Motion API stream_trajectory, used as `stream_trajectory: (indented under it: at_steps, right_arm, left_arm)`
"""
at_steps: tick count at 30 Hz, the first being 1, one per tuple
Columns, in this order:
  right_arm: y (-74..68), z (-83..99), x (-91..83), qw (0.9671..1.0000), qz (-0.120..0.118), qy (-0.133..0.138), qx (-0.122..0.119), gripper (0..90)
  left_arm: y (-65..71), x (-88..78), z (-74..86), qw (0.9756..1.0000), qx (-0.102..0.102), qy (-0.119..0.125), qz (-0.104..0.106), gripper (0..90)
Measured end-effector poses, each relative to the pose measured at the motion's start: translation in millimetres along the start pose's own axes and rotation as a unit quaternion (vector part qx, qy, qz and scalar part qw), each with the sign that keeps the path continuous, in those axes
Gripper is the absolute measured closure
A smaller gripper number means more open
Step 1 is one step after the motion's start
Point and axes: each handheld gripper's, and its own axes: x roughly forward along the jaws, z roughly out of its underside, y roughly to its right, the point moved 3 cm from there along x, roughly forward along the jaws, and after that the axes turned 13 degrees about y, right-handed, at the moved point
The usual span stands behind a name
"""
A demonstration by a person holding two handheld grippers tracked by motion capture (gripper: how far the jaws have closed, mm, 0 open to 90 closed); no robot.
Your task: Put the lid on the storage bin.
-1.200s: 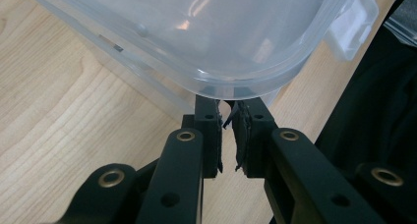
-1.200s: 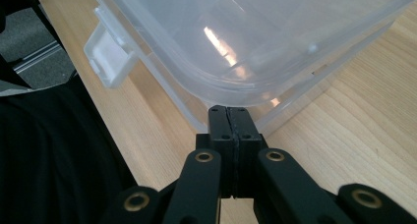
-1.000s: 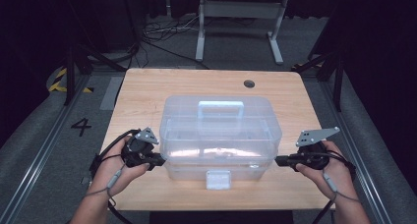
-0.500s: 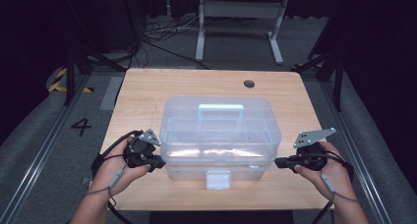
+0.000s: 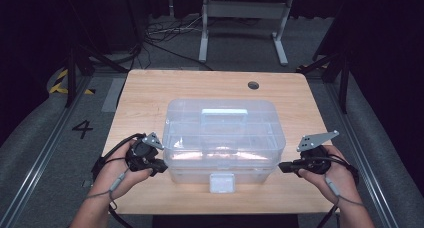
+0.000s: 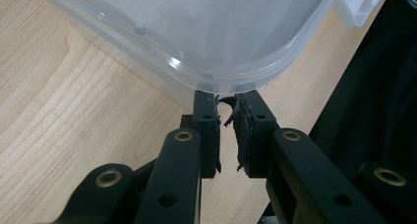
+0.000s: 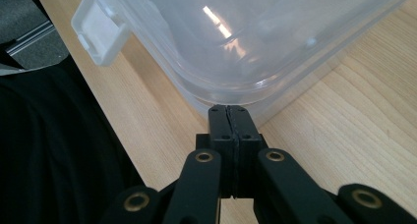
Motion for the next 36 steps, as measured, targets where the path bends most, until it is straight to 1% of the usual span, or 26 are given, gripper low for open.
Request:
stream_trajectory:
  at_steps: [5, 6, 7, 8, 11, 14, 15, 18, 20, 21, 23, 24, 25, 26, 27, 28, 29, 30, 31, 32, 33, 34, 35, 36]
  right_arm:
    - [0.1, 1.5, 1.3, 1.0, -0.001, -0.009, 0.001, 90.0]
    - [-0.1, 1.9, 1.4, 0.9999, -0.001, -0.01, 0.002, 90.0]
    - [-0.4, 1.4, 0.7, 1.0, -0.003, -0.005, 0.005, 90.0]
    - [-0.5, -0.2, -1.5, 0.9999, -0.009, 0.008, 0.004, 90.0]
    - [-0.8, -1.0, -3.4, 0.9999, -0.007, 0.01, 0.003, 90.0]
    - [0.9, -0.7, -5.6, 0.9999, -0.007, 0.013, 0.003, 90.0]
    - [1.2, -0.9, -6.4, 0.9999, -0.006, 0.014, 0.004, 90.0]
    - [2.6, -2.2, -10.1, 0.9998, -0.005, 0.021, 0.004, 90.0]
    - [3.7, -4.5, -14.0, 0.9995, -0.005, 0.03, 0.004, 90.0]
    - [3.9, -5.7, -16.3, 0.9994, -0.004, 0.034, 0.005, 90.0]
    - [5.4, -8.4, -21.5, 0.999, -0.002, 0.045, 0.003, 90.0]
    - [5.9, -9.4, -23.3, 0.9988, -0.001, 0.05, 0.004, 90.0]
    - [6.8, -10.4, -25.1, 0.9984, -0.001, 0.056, 0.003, 90.0]
    - [6.8, -10.4, -25.1, 0.9984, -0.001, 0.056, 0.003, 90.0]
    - [9.9, -13.9, -31.8, 0.997, 0.006, 0.077, 0.006, 90.0]
    - [9.9, -13.9, -31.8, 0.997, 0.006, 0.077, 0.006, 90.0]
    - [11.6, -15.1, -33.7, 0.9964, 0.009, 0.085, 0.004, 90.0]
    - [12.8, -16.2, -35.5, 0.9957, 0.011, 0.092, 0.006, 90.0]
    - [16.6, -18.8, -38.8, 0.9936, 0.018, 0.111, 0.008, 90.0]
    - [16.6, -18.8, -38.8, 0.9936, 0.018, 0.111, 0.008, 90.0]
    - [17.8, -19.5, -39.7, 0.9929, 0.022, 0.117, 0.01, 90.0]
    - [20.1, -20.7, -40.8, 0.9915, 0.027, 0.127, 0.012, 90.0]
    - [21.6, -21.3, -41.2, 0.9905, 0.031, 0.133, 0.013, 90.0]
    - [24.3, -22.1, -42.2, 0.9892, 0.036, 0.141, 0.016, 90.0]
  left_arm:
    - [0.1, -0.2, 1.7, 1.0, -0.003, -0.005, -0.002, 79.3]
    - [-0.3, -0.3, 2.4, 0.9999, 0.001, -0.012, -0.001, 79.3]
    - [0.0, 0.5, 3.7, 0.9998, -0.003, -0.018, -0.004, 78.8]
    - [-0.1, 0.9, 4.3, 0.9998, -0.006, -0.017, -0.004, 77.8]
    - [-0.4, -1.4, 4.1, 0.9999, -0.008, -0.013, -0.005, 77.2]
    - [-0.8, -6.0, 3.6, 0.9999, -0.01, 0.001, -0.002, 75.8]
    - [-0.9, -7.7, 3.6, 0.9999, -0.014, 0.009, -0.004, 75.2]
    - [-3.0, -14.7, 3.0, 0.9994, -0.017, 0.029, -0.002, 73.9]
    - [-4.4, -21.2, 2.1, 0.9984, -0.026, 0.05, -0.003, 72.0]
    - [-5.4, -24.7, 1.5, 0.9975, -0.033, 0.063, 0.001, 71.7]
    - [-8.0, -29.1, 1.0, 0.9961, -0.039, 0.079, 0.003, 71.7]
    - [-9.1, -30.6, 0.7, 0.9952, -0.043, 0.088, 0.0, 71.5]
    - [-11.2, -33.4, 0.0, 0.9933, -0.049, 0.105, -0.004, 71.6]
    - [-11.2, -33.4, 0.0, 0.9933, -0.049, 0.105, -0.004, 71.6]
    - [-13.3, -38.0, -1.2, 0.99, -0.059, 0.128, -0.009, 72.1]
    - [-13.3, -38.0, -1.2, 0.99, -0.059, 0.128, -0.009, 72.1]
    - [-13.7, -40.0, -1.9, 0.9883, -0.064, 0.138, -0.015, 72.1]
    - [-14.7, -41.7, -2.7, 0.9859, -0.067, 0.151, -0.022, 71.9]
    - [-16.5, -45.2, -3.4, 0.9821, -0.072, 0.171, -0.032, 71.7]
    - [-16.5, -45.2, -3.4, 0.9821, -0.072, 0.171, -0.032, 71.7]
    - [-18.4, -47.1, -3.3, 0.9792, -0.075, 0.184, -0.039, 71.7]
    - [-18.9, -48.0, -3.1, 0.9774, -0.081, 0.191, -0.042, 72.0]
    - [-21.3, -49.7, -2.5, 0.9744, -0.083, 0.201, -0.055, 71.9]
    - [-23.1, -50.9, -1.9, 0.9715, -0.088, 0.211, -0.063, 71.9]
